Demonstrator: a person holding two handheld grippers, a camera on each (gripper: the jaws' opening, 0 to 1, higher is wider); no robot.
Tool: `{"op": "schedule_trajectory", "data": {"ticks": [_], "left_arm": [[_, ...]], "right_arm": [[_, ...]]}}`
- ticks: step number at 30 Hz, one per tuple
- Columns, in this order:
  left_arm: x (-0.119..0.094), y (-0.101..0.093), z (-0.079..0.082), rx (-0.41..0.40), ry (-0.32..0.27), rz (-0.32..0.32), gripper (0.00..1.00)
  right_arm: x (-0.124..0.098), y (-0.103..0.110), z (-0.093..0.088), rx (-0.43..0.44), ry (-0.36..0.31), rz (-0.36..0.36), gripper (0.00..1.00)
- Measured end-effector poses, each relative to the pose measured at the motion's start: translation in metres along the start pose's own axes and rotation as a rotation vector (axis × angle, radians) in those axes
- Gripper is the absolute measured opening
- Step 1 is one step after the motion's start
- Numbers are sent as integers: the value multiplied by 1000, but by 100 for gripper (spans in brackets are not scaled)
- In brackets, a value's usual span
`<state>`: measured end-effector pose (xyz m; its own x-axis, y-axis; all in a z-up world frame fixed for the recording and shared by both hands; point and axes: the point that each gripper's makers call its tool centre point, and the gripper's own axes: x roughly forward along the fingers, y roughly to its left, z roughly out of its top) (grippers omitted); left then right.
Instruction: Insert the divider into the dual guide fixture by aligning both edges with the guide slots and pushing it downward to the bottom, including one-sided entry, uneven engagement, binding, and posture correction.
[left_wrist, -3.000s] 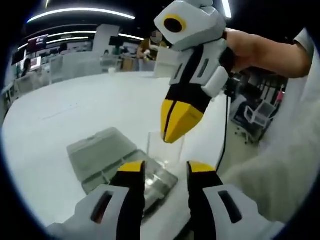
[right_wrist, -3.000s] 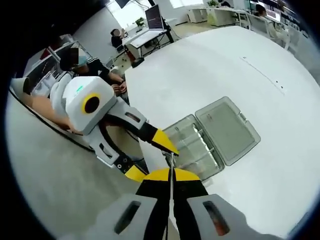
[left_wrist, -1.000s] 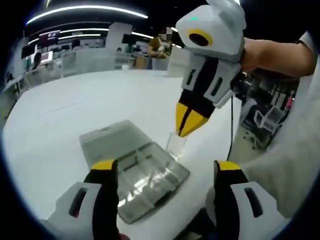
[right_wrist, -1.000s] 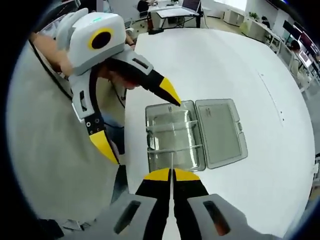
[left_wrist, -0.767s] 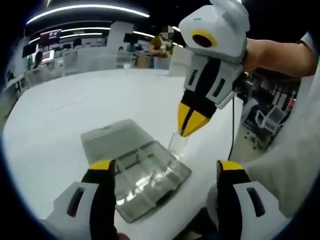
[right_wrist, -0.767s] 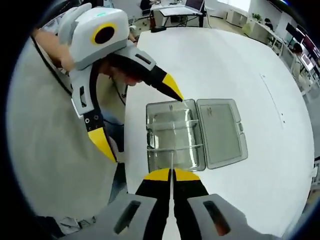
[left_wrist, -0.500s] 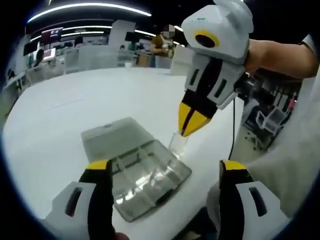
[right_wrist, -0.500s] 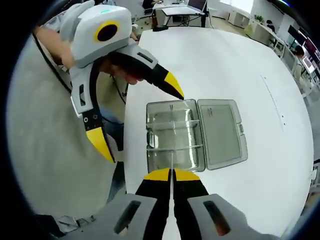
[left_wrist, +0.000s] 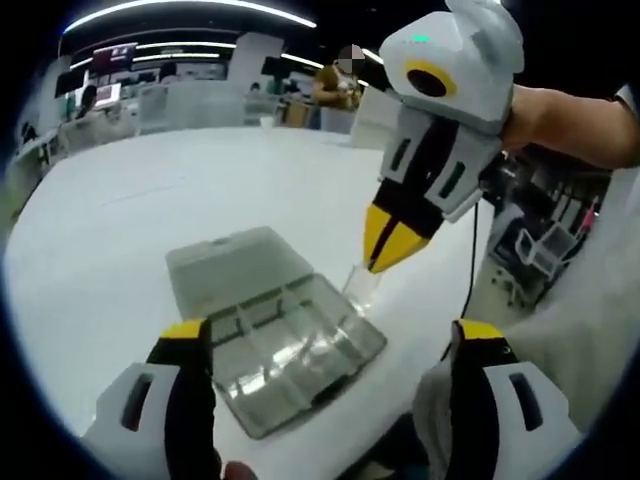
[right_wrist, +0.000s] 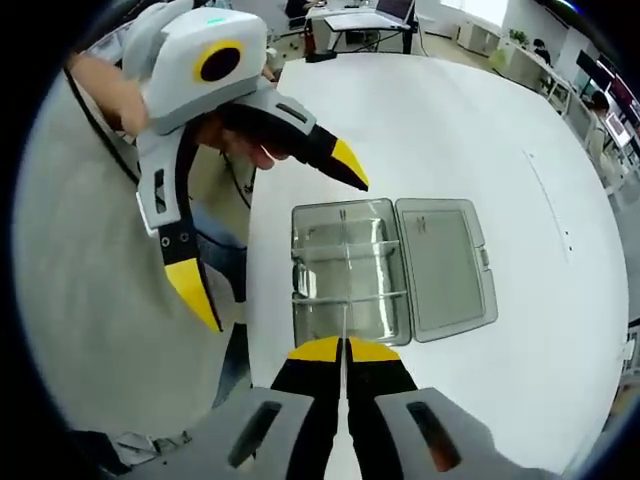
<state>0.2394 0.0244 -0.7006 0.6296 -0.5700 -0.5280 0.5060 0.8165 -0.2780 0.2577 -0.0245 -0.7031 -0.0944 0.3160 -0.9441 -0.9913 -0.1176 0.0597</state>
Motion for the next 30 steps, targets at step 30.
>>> {"op": "schedule_trajectory", "data": {"ticks": [30], "left_arm": [[-3,8,-2,-53,14,25,99]], "right_arm": [[7,-3,-1,6,5,12,0]]}}
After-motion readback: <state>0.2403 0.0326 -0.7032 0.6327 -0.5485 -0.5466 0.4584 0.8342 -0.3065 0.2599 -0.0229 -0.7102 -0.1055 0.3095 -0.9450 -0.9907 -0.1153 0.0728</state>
